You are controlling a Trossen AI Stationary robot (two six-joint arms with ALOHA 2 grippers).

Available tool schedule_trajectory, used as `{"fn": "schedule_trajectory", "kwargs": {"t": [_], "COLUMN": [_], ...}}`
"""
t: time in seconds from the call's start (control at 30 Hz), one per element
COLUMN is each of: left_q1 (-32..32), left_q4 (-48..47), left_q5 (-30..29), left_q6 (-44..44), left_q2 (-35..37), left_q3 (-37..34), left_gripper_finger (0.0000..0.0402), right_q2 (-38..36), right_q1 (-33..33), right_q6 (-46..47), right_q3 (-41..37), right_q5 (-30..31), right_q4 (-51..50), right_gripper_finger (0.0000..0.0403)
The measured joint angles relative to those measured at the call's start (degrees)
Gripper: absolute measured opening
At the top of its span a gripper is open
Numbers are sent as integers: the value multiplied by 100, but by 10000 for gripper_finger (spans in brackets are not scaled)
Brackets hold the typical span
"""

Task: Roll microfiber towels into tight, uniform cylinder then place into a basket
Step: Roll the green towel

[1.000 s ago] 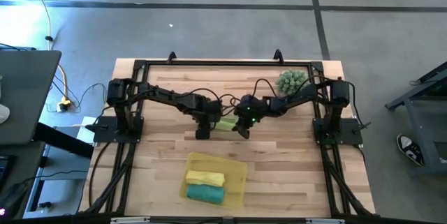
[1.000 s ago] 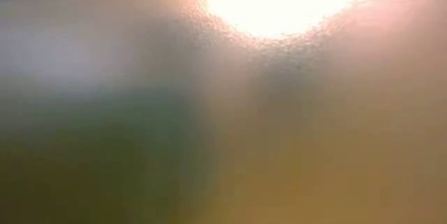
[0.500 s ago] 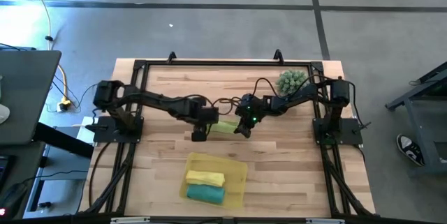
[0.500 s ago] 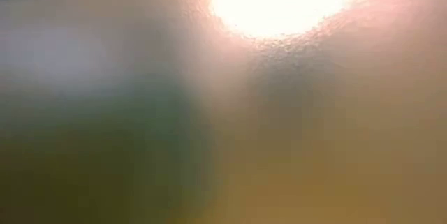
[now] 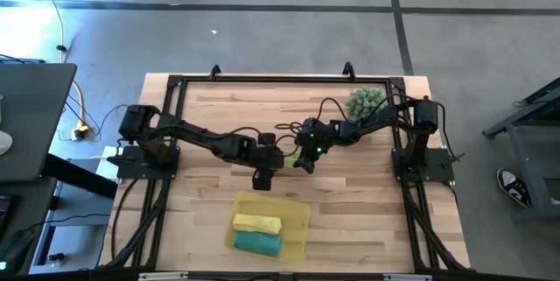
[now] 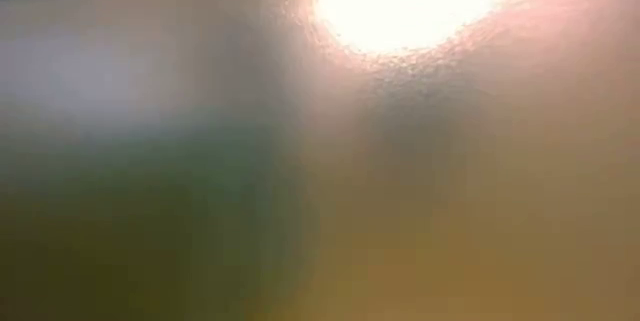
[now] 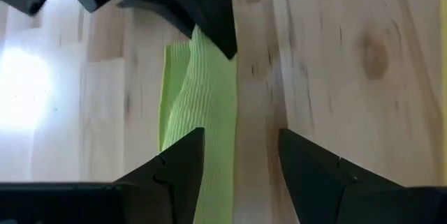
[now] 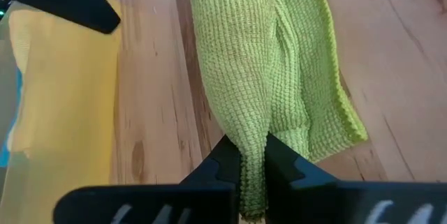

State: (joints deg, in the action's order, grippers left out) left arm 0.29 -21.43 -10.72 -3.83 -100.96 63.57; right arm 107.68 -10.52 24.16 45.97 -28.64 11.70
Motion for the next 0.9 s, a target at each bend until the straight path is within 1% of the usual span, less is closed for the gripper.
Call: {"fn": "schedule_trajectory", "kwargs": {"t": [0.1, 0.23, 0.47, 0.63, 0.73, 0.9], "left_q1": [93, 256, 431, 437, 457, 578], "left_q4": [216, 179, 223, 86, 47, 39], "left_q5": [-1, 147, 93, 87, 167, 296], "left_q6": [-88, -40, -89, -13, 130, 312], "left_q2": [-177, -430, -946, -1039, -1041, -1041], "left_q3": [2, 2, 30, 41, 41, 39], "left_gripper_finger": [173, 173, 173, 168, 146, 74], "right_q2": [0, 0, 2, 2, -20, -375], "right_q1": [2, 2, 2, 2, 2, -37], "right_q6": [-2, -43, -89, -230, -766, -1731], "right_q3": [-2, -2, 3, 3, 5, -14], "right_q5": [72, 79, 115, 123, 160, 253], "right_q4": [17, 24, 40, 38, 32, -292], "right_gripper_finger": [11, 12, 12, 14, 30, 90]}}
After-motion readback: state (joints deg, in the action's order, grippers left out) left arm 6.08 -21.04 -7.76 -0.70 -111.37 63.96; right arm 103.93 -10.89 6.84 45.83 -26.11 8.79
